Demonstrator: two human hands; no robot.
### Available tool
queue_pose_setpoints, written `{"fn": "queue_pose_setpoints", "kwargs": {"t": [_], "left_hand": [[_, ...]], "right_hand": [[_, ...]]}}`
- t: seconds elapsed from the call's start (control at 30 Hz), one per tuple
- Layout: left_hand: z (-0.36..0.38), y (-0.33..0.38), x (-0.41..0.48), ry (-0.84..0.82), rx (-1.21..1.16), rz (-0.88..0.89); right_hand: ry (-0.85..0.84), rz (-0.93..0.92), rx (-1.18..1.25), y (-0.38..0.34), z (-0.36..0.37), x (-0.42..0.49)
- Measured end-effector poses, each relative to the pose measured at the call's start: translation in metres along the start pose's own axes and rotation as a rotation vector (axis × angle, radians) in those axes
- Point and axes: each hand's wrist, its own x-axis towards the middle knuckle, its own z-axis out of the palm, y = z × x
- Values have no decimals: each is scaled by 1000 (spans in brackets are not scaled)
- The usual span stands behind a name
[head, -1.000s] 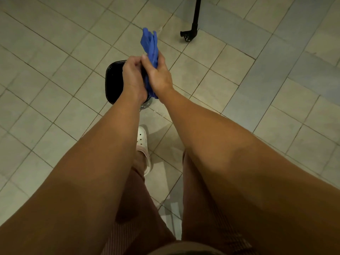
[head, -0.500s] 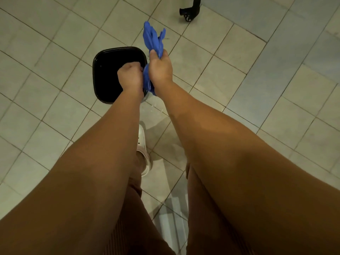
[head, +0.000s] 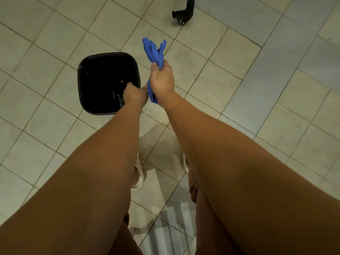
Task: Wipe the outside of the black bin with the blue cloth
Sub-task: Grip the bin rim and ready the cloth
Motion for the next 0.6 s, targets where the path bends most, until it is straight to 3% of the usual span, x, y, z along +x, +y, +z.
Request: {"fn": "queue_pose_setpoints", "kwargs": {"t": [0.4, 0.6], "left_hand": [[21, -10, 20, -39, 368, 25], [24, -8, 29, -57, 329, -19]], "right_hand": [[-32, -27, -70, 26, 3, 9], [-64, 2, -82, 35, 3, 9]]}}
